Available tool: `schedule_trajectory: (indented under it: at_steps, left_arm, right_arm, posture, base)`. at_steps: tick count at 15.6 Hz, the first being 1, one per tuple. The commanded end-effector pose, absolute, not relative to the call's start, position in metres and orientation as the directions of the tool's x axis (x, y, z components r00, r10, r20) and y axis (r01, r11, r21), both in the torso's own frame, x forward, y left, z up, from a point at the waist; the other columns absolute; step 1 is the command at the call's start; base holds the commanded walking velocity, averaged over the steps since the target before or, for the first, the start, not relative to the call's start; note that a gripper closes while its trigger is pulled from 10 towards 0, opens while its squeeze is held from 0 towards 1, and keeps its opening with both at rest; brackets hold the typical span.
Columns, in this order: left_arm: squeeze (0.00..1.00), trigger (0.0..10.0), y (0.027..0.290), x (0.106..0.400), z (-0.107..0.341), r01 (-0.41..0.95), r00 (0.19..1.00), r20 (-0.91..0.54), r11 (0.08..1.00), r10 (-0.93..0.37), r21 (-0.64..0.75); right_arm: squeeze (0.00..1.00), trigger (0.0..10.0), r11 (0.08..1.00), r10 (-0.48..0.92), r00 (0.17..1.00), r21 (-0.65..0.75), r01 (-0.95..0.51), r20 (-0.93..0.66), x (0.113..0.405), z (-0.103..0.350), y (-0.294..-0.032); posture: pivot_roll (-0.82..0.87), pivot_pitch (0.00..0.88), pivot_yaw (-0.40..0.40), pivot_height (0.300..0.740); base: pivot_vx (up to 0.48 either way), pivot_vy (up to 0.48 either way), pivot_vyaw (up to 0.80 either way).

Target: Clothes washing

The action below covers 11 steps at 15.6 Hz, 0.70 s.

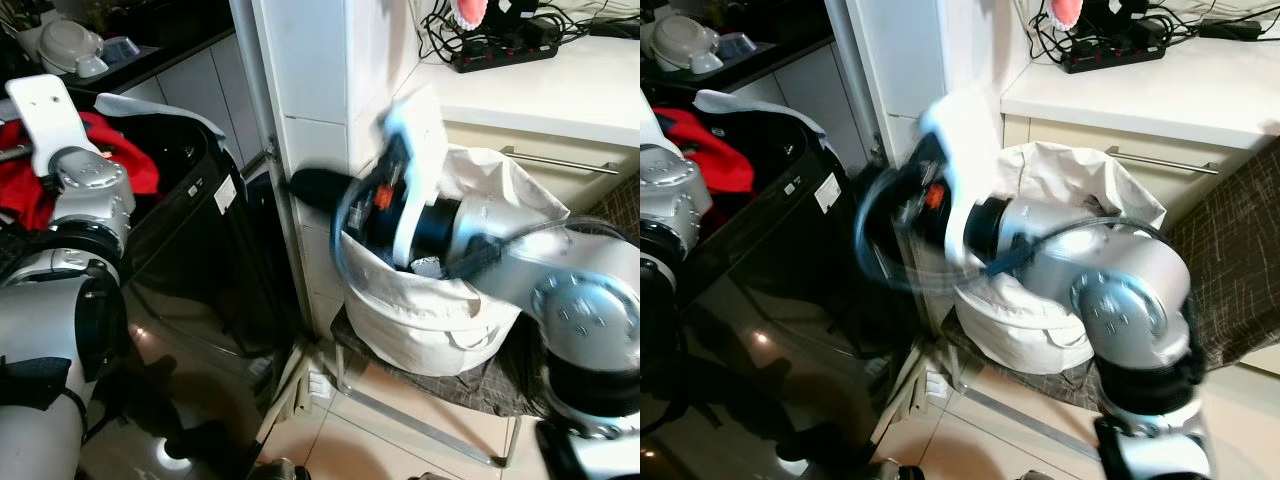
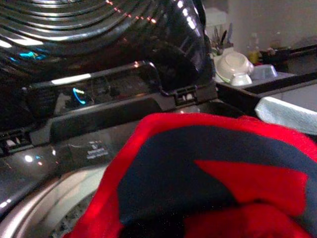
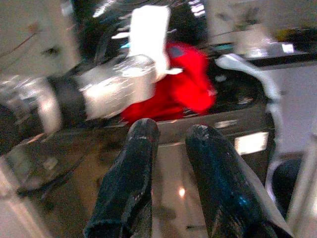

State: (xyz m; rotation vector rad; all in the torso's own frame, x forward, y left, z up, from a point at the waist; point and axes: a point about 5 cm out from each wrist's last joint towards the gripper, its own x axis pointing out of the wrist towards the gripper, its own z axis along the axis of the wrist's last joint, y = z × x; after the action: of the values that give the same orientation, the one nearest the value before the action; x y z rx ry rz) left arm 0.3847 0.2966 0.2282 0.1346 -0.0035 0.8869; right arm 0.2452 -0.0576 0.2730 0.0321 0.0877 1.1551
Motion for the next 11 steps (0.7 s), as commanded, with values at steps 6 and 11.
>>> schedule_trajectory:
  at_steps: [6,11]
  left_arm:
    - [1.0,10.0,0.2995,0.3827,0.2182,-0.771,0.636,-0.033,0.636,0.771,0.009]
    - [1.0,10.0,0.2991,0.3832,0.2182,-0.764,0.645,-0.038,0.646,0.763,-0.008]
  right_arm:
    - [0.0,10.0,0.29,0.955,0.287,0.039,-0.956,-0.071,0.2319,0.2718,-0.0528]
    - [0.0,10.0,0.293,0.954,0.291,0.026,-0.956,-0.072,0.233,0.2718,-0.0548]
  posture:
    - [-0.12,0.0,0.143,0.74]
    - [-0.12,0.0,0.145,0.74]
  base:
    - [0.0,0.0,0.0]
    - [0.0,0.0,0.0]
